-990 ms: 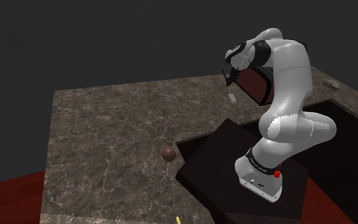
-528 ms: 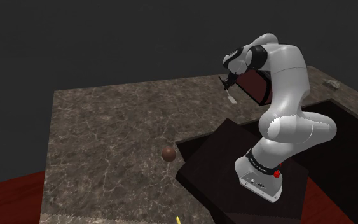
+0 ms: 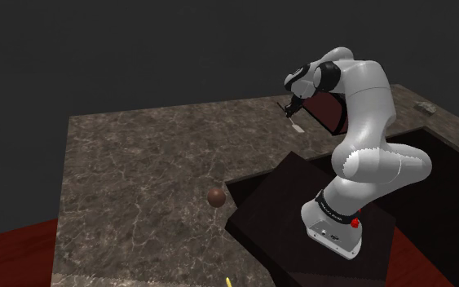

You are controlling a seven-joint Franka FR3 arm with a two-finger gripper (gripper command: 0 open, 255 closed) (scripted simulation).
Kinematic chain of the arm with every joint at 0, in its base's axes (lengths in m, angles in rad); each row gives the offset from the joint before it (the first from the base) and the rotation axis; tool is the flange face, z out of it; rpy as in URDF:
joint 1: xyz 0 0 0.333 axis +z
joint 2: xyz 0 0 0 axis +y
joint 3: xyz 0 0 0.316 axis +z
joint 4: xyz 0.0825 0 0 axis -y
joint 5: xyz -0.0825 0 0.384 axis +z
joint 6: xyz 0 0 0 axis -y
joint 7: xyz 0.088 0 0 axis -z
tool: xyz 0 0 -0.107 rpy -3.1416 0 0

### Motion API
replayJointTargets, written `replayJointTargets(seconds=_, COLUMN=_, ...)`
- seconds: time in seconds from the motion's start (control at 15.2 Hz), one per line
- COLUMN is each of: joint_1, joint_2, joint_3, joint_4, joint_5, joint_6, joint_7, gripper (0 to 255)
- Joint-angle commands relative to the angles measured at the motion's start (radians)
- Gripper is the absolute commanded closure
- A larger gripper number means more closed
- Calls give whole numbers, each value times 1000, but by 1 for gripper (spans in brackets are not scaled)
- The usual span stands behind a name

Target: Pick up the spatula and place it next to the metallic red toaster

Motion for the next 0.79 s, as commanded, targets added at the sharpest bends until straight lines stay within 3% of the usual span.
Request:
replayJointTargets(seconds=0.0, joint_1=0, joint_2=0, joint_3=0, joint_4=1, joint_5=0, joint_6=0, joint_7=0, gripper=255)
replayJointTargets(seconds=0.07, joint_1=0, joint_2=0, joint_3=0, joint_4=0, joint_5=0, joint_6=0, joint_7=0, gripper=255)
replayJointTargets(seconds=0.13, joint_1=0, joint_2=0, joint_3=0, joint_4=0, joint_5=0, joint_6=0, joint_7=0, gripper=0)
replayJointTargets(seconds=0.46, joint_1=0, joint_2=0, joint_3=0, joint_4=0, joint_5=0, joint_6=0, joint_7=0, gripper=0)
replayJointTargets(seconds=0.73, joint_1=16, joint_2=-111, joint_3=-20, joint_4=-68, joint_5=-13, joint_6=-45, joint_7=2, gripper=0)
